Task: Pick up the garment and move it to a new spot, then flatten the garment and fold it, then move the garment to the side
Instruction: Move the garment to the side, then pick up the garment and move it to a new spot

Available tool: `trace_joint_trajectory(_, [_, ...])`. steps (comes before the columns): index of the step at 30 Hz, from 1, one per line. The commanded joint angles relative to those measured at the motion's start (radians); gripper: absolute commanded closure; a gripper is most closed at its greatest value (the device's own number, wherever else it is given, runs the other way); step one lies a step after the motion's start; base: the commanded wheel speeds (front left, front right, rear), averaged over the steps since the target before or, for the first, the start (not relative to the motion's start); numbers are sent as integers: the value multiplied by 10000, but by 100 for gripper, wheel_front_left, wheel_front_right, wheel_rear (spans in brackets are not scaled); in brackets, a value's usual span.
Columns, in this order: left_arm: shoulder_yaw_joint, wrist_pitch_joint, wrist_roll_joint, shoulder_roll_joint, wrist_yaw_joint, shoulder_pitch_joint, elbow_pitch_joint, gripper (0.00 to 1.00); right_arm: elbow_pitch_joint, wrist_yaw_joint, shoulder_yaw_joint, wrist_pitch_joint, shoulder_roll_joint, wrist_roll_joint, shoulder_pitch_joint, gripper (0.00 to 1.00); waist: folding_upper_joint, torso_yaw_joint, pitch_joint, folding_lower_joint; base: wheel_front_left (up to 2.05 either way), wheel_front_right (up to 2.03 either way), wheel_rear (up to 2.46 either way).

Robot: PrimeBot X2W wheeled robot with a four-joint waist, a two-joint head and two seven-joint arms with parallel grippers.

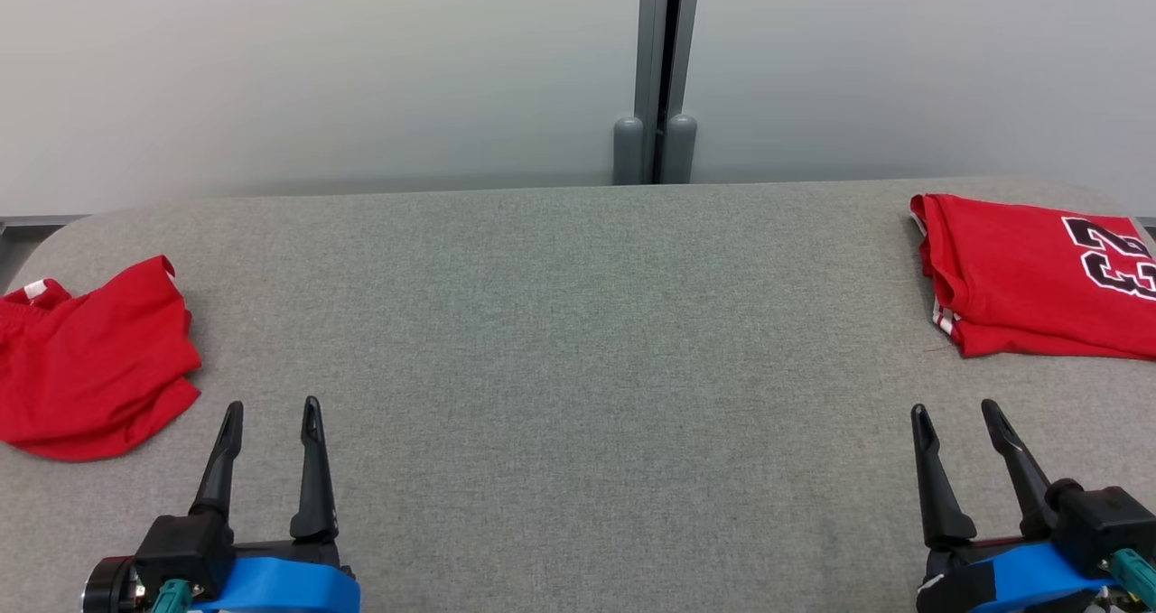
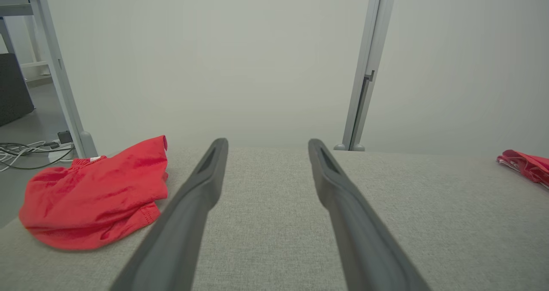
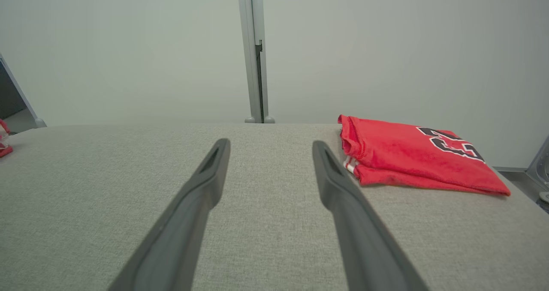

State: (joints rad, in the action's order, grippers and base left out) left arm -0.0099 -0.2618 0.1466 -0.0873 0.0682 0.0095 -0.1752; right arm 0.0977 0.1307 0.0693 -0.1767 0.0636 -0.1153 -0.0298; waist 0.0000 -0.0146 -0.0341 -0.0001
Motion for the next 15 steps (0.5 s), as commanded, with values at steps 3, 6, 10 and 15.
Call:
trace_joint_trajectory(3, [110,-43,-82,16,50,-24,-16,0,-137,2,48,43,-70,-8,-189,0,0,-28,-3,1,0,0,0])
trace_joint_trajectory(6, [159,-43,-119,20,84,-58,-1,0,-169,3,69,68,-83,-17,-217,0,0,-58,-11,1,0,0,0])
trace_joint_trajectory(10, [206,-43,-165,34,91,-78,36,0,-207,2,92,62,-95,-26,-283,0,0,-144,-9,1,0,0,0])
trace_joint_trajectory(15, [304,-43,-154,52,72,-119,30,0,-193,3,38,66,-112,-65,-361,0,0,-332,1,1,0,0,0])
